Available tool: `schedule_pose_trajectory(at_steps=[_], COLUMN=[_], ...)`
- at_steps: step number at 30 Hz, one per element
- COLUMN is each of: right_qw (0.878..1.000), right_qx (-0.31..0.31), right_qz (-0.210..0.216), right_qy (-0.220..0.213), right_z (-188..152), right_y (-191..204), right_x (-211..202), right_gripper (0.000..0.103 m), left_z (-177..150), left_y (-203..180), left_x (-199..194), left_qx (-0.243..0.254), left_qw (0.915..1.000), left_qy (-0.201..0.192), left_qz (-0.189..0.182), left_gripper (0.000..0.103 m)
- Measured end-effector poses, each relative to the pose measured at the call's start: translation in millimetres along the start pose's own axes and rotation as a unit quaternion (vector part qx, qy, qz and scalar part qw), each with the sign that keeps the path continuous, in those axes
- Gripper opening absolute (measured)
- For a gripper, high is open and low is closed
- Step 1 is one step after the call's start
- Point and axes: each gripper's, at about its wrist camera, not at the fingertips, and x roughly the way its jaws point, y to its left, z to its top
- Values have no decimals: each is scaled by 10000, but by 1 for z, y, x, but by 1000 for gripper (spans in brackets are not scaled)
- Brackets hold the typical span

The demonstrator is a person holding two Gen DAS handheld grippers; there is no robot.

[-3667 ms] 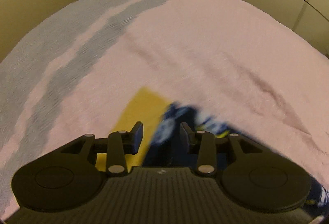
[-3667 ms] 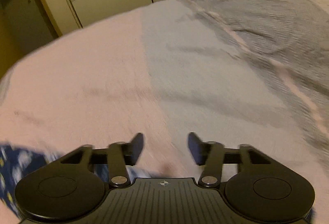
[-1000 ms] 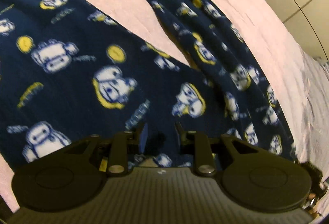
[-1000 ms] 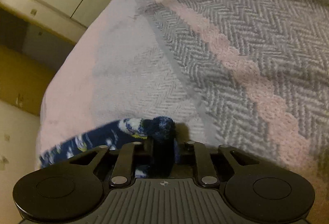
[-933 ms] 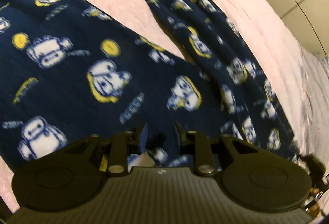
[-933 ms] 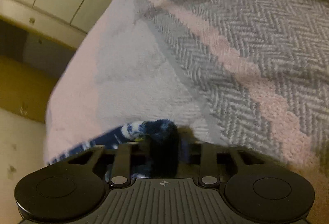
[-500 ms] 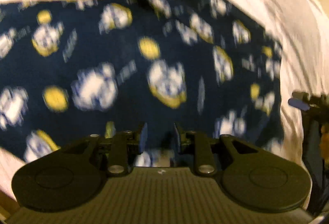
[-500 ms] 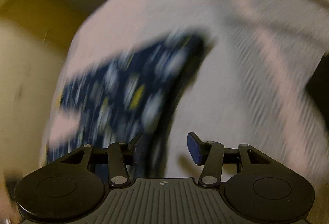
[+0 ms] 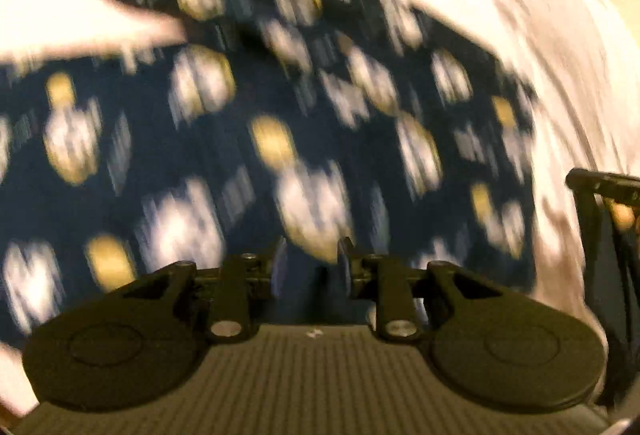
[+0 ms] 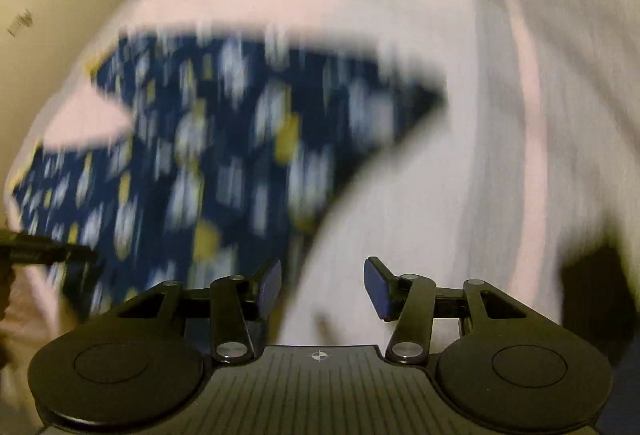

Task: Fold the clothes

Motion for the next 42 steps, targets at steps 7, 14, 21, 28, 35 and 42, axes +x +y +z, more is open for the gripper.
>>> schedule_pose_trajectory(at_steps=[7, 14, 21, 28, 35, 42], right_qw=[9889, 9849, 9832, 9765, 9844, 9767], right_qx=[-1104, -1518, -1350, -1413, -1177, -1913], right_qz=[-274, -283, -451, -807, -168, 97], right_qy=[-957, -781, -1140, -1415, -1299, -972], right_z=[139, 197, 218, 213, 222, 240], right_y=[14, 10, -11, -2, -9, 38], right_x=[79, 160, 168, 170, 139, 158], right_gripper=[50, 49, 0, 8, 52, 51], left_z=[81, 88, 94, 94, 97, 141], left_y=[-6, 19, 36, 42, 46, 83], left_x=[46, 83, 89, 75, 61, 53], left_qx=[492, 310, 305, 498, 398, -8], left_qw=[9957, 9981, 9989, 9978, 9980, 9950], left_qy=[-238, -90, -1, -22, -158, -649], left_qz=[751, 525, 357, 438, 471, 759], left_gripper=[22, 23, 22, 22, 22, 22])
